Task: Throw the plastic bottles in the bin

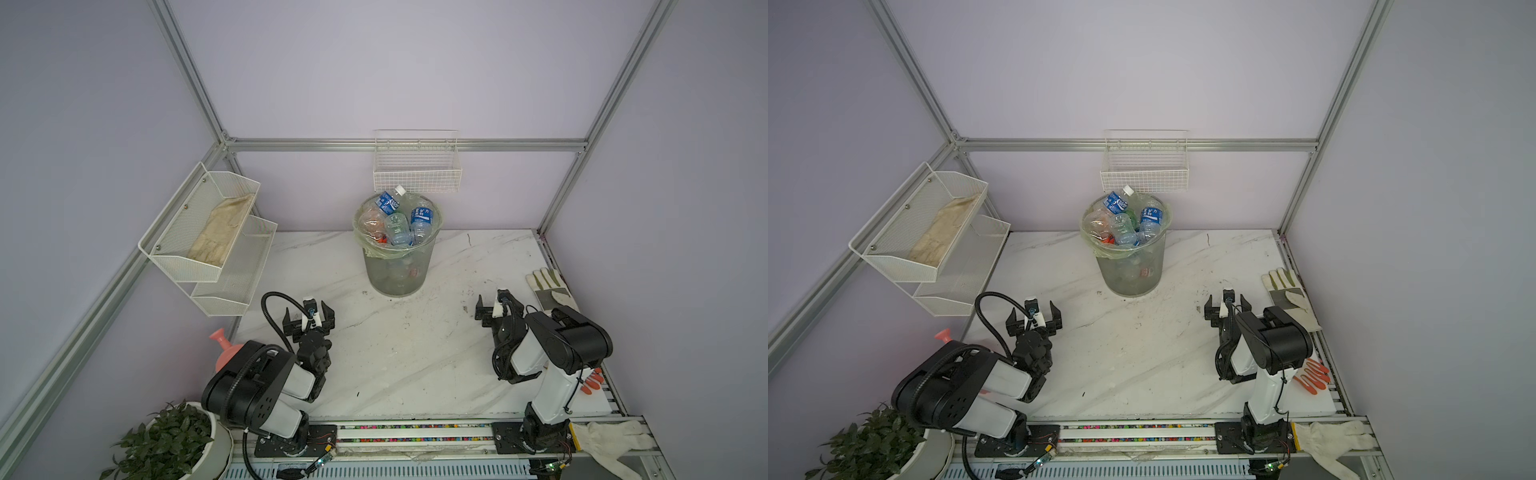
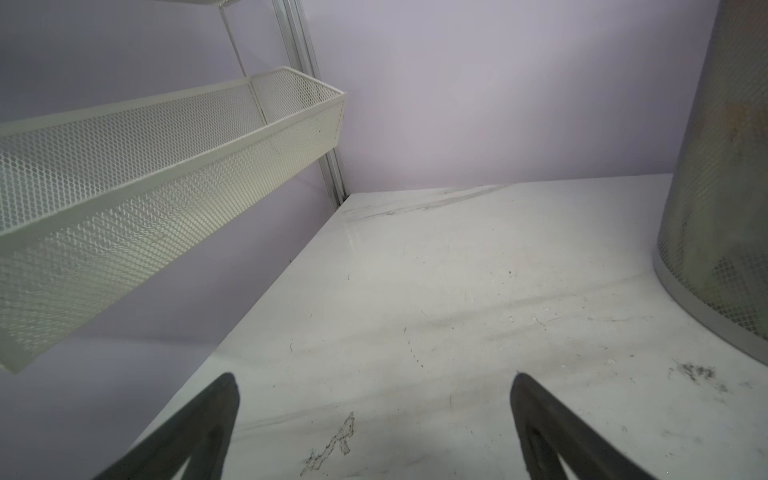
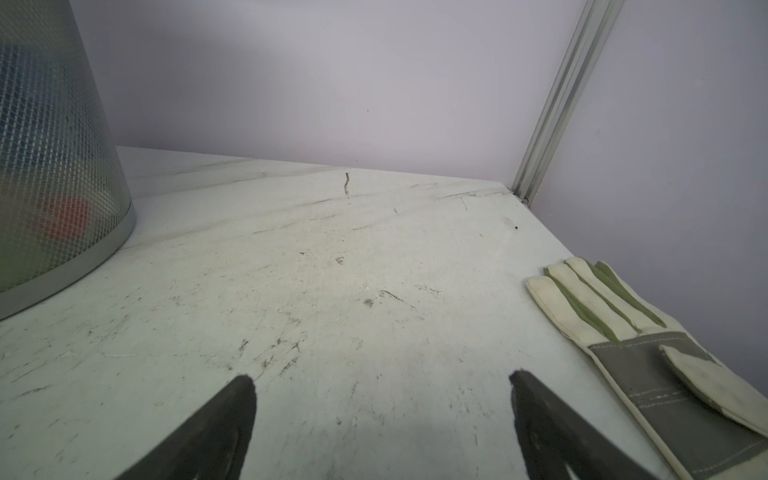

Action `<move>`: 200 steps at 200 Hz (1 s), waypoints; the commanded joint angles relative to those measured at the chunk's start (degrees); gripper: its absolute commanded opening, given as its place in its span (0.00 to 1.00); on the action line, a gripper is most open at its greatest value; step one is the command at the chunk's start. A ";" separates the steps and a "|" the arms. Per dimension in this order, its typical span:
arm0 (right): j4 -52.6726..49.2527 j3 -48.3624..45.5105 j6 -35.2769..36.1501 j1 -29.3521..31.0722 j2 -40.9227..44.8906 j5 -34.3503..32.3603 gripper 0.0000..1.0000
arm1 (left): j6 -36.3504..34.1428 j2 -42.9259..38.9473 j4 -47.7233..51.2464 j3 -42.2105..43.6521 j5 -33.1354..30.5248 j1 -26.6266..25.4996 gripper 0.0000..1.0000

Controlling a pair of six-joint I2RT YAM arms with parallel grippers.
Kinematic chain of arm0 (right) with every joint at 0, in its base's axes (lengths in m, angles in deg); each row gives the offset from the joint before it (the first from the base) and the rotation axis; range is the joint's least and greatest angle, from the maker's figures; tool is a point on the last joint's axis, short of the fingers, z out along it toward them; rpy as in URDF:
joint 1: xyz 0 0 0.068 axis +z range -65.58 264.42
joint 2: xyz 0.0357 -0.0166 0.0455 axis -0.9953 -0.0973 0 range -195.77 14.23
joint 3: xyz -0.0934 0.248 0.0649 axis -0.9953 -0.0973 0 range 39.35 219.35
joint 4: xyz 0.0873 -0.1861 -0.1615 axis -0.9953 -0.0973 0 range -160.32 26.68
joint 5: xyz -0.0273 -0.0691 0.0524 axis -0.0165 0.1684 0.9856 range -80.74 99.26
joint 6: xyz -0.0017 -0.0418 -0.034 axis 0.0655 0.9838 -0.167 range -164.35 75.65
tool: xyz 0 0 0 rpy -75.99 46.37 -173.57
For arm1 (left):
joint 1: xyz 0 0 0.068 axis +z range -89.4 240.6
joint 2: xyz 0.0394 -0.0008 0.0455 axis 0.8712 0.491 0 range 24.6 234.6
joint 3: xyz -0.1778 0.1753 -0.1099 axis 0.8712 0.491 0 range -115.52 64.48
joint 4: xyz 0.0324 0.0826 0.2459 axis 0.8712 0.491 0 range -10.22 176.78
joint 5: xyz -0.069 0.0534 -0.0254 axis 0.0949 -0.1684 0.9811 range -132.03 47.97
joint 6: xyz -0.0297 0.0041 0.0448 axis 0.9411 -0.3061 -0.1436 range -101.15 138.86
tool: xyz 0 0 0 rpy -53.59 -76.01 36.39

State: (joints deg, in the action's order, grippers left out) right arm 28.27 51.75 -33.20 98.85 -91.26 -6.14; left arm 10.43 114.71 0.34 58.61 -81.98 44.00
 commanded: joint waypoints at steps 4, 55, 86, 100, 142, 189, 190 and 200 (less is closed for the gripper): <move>15.54 0.51 1.59 0.25 -0.61 0.46 0.97 | -1.53 1.98 -6.80 -3.00 3.29 0.78 1.00; 15.55 0.75 1.26 0.22 -0.84 0.72 0.97 | -2.01 2.42 -6.84 -3.26 4.20 0.87 1.00; 14.17 1.92 -0.59 -0.06 -1.00 -1.02 0.97 | -2.21 2.79 -6.79 -3.45 5.70 1.36 1.00; 13.27 2.36 -1.00 -0.25 -0.77 -1.13 0.97 | -2.14 2.92 -6.78 -3.45 6.44 1.72 1.00; 13.23 2.20 -0.59 -0.34 -0.59 -1.21 0.97 | -0.02 3.66 -6.56 -3.71 9.46 4.44 1.00; 13.89 2.01 0.09 -0.34 -0.68 -1.21 0.97 | 3.09 4.08 0.30 -7.01 13.02 8.06 1.00; 13.93 2.01 0.09 -0.31 -0.68 -1.21 0.97 | 3.08 4.14 0.32 -7.08 13.04 8.11 1.00; 13.86 2.01 0.02 -0.35 -0.68 -1.31 0.97 | 3.22 4.16 0.89 -7.48 13.18 8.34 1.00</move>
State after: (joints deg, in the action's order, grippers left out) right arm 28.36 53.74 -33.94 98.66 -91.96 -6.60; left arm 11.83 119.84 1.13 55.22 -70.76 51.51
